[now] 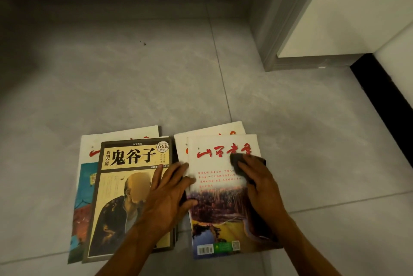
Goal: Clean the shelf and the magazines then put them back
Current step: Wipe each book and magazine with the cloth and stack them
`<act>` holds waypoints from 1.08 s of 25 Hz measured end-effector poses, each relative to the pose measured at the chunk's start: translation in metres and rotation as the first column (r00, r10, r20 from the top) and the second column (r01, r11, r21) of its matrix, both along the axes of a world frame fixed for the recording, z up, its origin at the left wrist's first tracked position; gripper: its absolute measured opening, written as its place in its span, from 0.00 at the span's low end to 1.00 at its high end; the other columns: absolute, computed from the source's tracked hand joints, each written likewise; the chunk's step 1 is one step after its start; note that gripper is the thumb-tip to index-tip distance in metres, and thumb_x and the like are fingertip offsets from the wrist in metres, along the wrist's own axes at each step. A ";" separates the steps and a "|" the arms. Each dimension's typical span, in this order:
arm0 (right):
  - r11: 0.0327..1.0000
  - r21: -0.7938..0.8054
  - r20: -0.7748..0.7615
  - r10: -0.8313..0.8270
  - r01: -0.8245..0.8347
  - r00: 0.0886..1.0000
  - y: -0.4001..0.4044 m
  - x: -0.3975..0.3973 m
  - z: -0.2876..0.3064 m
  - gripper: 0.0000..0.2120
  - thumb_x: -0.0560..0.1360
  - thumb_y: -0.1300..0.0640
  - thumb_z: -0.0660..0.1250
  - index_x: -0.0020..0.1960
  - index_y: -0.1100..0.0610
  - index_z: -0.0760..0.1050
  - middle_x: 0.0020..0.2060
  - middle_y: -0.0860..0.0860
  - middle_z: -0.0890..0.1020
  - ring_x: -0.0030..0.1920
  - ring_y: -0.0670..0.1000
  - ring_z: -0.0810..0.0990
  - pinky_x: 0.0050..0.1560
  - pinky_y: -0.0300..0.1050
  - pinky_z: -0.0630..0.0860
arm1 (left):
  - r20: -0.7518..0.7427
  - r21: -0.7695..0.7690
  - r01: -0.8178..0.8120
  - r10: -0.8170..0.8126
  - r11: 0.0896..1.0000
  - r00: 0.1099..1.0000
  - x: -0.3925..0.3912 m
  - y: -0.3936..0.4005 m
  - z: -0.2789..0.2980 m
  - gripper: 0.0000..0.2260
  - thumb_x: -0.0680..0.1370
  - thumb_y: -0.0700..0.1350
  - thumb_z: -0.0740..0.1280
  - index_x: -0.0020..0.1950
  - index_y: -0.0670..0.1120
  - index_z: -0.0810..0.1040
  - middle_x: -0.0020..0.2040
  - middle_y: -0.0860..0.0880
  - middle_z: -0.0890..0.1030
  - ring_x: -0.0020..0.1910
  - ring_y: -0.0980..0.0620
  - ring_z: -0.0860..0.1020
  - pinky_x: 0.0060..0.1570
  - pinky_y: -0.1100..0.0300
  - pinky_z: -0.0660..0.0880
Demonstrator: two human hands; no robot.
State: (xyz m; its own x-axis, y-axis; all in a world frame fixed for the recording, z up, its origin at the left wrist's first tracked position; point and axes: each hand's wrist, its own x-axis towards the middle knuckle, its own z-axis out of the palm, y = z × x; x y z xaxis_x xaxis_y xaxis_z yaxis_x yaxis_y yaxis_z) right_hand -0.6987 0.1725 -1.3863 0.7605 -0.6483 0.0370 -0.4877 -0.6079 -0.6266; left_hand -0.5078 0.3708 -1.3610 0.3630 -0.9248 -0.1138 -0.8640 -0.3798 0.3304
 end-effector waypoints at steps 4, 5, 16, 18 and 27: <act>0.937 -0.288 -0.077 0.185 -0.199 0.980 0.066 -0.056 -0.006 0.18 0.82 0.48 0.51 0.68 0.49 0.69 0.67 0.49 0.74 0.67 0.53 0.69 0.75 0.45 0.51 | -0.036 0.050 -0.076 0.078 0.996 0.996 -0.018 -0.018 0.020 0.13 0.75 0.54 0.66 0.59 0.54 0.76 0.75 0.49 0.65 0.77 0.47 0.57 0.75 0.50 0.33; 0.919 -0.311 -0.098 0.224 -0.243 0.970 0.078 -0.066 -0.008 0.17 0.80 0.48 0.54 0.67 0.48 0.69 0.67 0.48 0.74 0.67 0.53 0.69 0.74 0.43 0.49 | -0.102 0.071 -0.088 0.095 0.994 0.990 -0.025 -0.023 0.022 0.10 0.76 0.50 0.67 0.57 0.54 0.77 0.76 0.50 0.63 0.77 0.49 0.55 0.75 0.51 0.33; 0.794 0.483 0.075 -0.456 0.368 0.887 0.086 -0.003 0.056 0.17 0.77 0.60 0.68 0.53 0.37 0.75 0.58 0.46 0.79 0.60 0.52 0.77 0.59 0.56 0.78 | -0.774 0.288 -0.491 0.502 0.822 0.386 -0.072 -0.026 0.044 0.21 0.75 0.36 0.68 0.66 0.52 0.73 0.64 0.51 0.77 0.66 0.49 0.73 0.64 0.50 0.74; 0.750 0.573 0.163 -0.500 0.331 0.851 0.067 0.019 0.089 0.14 0.78 0.54 0.66 0.59 0.38 0.75 0.61 0.45 0.77 0.62 0.51 0.77 0.58 0.53 0.78 | -0.751 0.231 -0.492 0.475 0.840 0.458 -0.068 -0.028 0.055 0.19 0.77 0.38 0.67 0.66 0.52 0.75 0.66 0.52 0.76 0.67 0.49 0.72 0.65 0.49 0.73; 0.522 -0.563 -0.368 0.535 -0.641 0.760 -0.021 0.054 0.159 0.30 0.64 0.61 0.76 0.64 0.54 0.72 0.54 0.52 0.79 0.52 0.54 0.78 0.57 0.54 0.74 | -0.385 -0.044 -0.326 0.285 0.944 0.878 -0.024 -0.042 0.126 0.05 0.76 0.49 0.70 0.51 0.55 0.83 0.53 0.56 0.83 0.52 0.55 0.80 0.50 0.64 0.75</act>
